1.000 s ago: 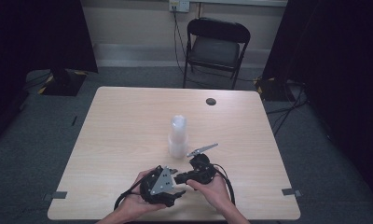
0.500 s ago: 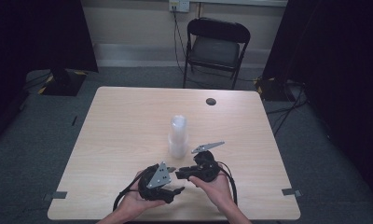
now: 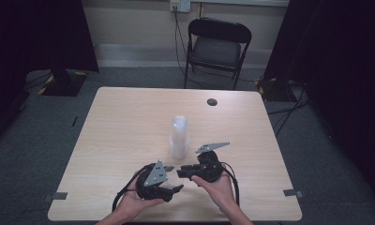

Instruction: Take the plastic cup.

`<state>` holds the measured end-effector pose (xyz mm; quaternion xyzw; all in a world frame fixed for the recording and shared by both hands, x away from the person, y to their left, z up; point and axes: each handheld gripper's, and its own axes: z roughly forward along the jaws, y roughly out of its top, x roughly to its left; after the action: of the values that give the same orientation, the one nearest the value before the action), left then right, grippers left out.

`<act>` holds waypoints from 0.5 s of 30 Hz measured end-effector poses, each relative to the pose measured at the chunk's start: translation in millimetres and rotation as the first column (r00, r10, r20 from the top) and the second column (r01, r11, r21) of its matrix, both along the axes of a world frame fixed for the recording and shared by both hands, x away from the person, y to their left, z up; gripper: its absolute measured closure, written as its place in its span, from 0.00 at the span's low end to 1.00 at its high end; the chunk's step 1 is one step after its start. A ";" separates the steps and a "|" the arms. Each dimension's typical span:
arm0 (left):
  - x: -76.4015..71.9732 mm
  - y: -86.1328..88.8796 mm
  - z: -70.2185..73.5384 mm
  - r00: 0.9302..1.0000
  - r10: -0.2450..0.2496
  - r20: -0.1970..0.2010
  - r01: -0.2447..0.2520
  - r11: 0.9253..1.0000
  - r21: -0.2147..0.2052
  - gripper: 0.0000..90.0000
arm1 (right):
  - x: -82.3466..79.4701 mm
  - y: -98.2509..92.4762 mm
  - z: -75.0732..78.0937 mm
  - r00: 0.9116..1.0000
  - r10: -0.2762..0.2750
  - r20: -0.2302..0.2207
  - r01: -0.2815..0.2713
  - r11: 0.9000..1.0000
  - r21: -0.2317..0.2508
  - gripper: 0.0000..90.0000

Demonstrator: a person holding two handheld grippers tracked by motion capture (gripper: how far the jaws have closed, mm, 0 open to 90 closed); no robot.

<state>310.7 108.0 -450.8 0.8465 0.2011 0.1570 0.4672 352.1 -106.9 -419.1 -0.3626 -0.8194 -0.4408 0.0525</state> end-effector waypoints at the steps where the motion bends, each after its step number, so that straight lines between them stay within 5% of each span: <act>1: 0.3 1.7 -0.5 1.000 0.014 0.000 -0.014 1.000 -0.013 0.33 | 0.0 -0.6 0.4 1.000 0.003 0.000 -0.003 1.000 0.004 0.79; 15: 9.6 26.6 1.9 0.993 0.108 -0.042 -0.111 0.990 -0.085 0.33 | -0.7 -8.9 6.3 0.999 -0.017 0.049 0.014 0.998 0.055 0.79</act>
<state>320.2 134.6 -448.9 0.8159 0.2625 0.1575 0.4905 351.4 -115.7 -412.8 -0.3564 -0.8053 -0.4723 0.0387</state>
